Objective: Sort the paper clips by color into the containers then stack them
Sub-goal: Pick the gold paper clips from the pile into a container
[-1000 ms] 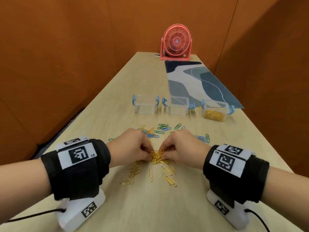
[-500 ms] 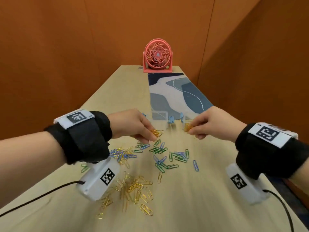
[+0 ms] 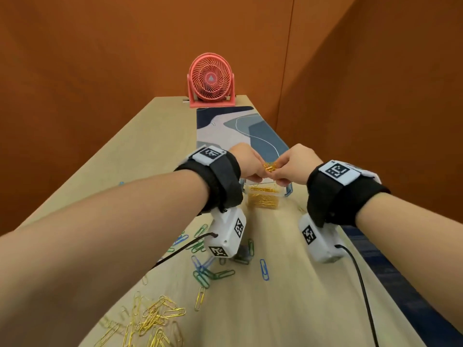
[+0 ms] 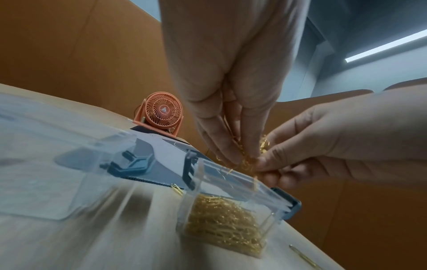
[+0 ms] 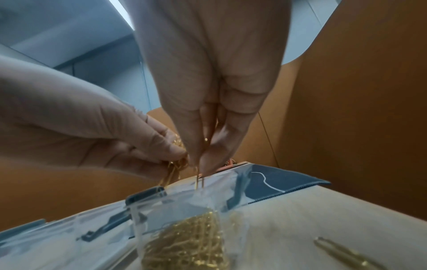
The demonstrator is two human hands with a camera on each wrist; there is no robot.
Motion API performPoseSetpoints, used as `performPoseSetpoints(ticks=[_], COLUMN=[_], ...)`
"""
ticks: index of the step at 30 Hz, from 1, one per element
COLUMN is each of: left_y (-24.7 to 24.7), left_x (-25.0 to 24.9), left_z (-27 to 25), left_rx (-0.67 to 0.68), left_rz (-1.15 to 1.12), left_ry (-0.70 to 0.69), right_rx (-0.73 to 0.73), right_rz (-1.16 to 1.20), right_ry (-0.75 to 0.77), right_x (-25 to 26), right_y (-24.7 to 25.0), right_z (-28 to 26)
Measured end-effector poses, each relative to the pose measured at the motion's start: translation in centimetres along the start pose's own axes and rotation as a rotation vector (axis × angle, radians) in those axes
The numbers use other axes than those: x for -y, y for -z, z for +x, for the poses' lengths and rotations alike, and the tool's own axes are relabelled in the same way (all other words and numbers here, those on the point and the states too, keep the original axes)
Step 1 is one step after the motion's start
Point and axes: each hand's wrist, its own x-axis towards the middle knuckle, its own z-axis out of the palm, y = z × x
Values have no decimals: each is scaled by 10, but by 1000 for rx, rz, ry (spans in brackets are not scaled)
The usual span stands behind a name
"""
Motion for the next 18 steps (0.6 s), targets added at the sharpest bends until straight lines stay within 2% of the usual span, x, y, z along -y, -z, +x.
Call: performPoseSetpoints(ticks=[5, 12, 15, 18], left_y=[-7, 8, 19, 30], left_x=[-1, 3, 16, 37], left_z=[5, -13, -36, -68], left_rx=[6, -27, 21, 126], left_rz=[154, 209, 282, 439], left_ry=[-38, -104, -176, -242], right_rx=[91, 29, -59, -25], right_rz=[7, 63, 70, -85], right_ry=[-2, 9, -67, -98], right_x=[-2, -13, -28, -44], right_y=[2, 22, 27, 25], right_z=[-2, -14, -22, -32])
